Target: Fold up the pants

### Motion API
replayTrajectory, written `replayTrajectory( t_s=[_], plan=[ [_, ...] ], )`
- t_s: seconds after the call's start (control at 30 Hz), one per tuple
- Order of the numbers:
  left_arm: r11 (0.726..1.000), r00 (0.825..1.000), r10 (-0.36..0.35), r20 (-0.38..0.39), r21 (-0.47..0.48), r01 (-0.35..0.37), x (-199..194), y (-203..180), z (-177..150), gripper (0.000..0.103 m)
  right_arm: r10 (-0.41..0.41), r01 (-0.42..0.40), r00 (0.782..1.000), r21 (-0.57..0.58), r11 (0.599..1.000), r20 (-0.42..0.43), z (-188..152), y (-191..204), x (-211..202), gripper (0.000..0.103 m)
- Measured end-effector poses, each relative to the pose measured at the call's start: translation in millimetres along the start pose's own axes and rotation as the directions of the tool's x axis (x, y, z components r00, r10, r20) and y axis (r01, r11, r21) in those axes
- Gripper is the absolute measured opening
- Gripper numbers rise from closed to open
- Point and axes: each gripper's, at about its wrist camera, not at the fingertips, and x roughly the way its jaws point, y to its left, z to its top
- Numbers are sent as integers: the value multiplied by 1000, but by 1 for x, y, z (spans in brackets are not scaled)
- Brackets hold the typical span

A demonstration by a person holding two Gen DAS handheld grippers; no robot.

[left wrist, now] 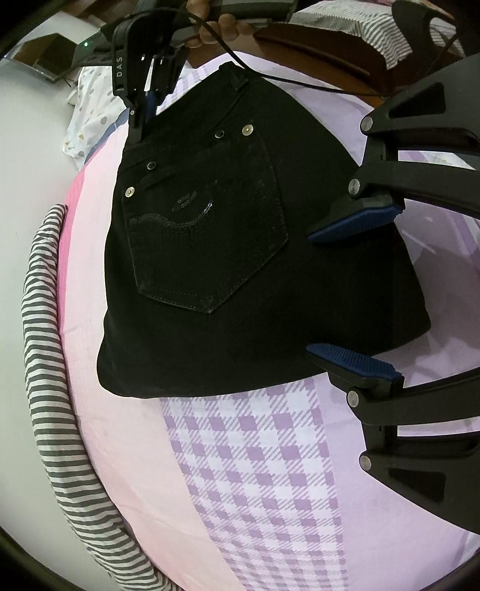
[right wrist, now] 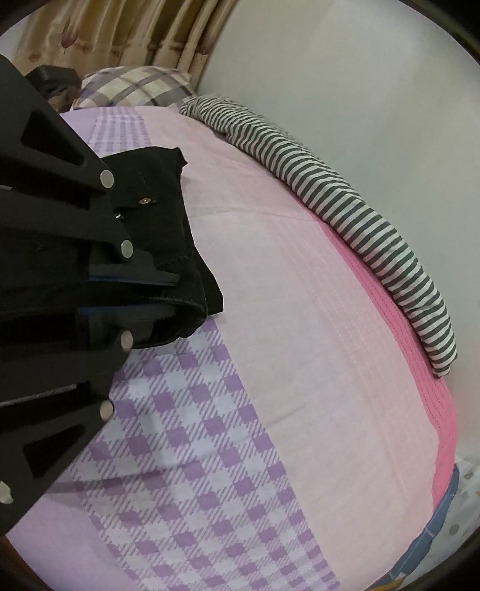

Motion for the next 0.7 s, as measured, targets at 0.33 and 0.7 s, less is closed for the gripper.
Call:
replayTrajectory(
  t_s=[0.33, 0.7],
  plan=[
    [1000, 1000, 23, 1, 14, -23, -4, -4, 3, 60, 23, -26, 999, -84, 996, -37, -33, 0, -23, 60],
    [998, 998, -49, 44, -40, 51, -26, 21, 5, 69, 60, -75, 988, -104, 992, -139, -49, -16, -12, 66]
  ],
)
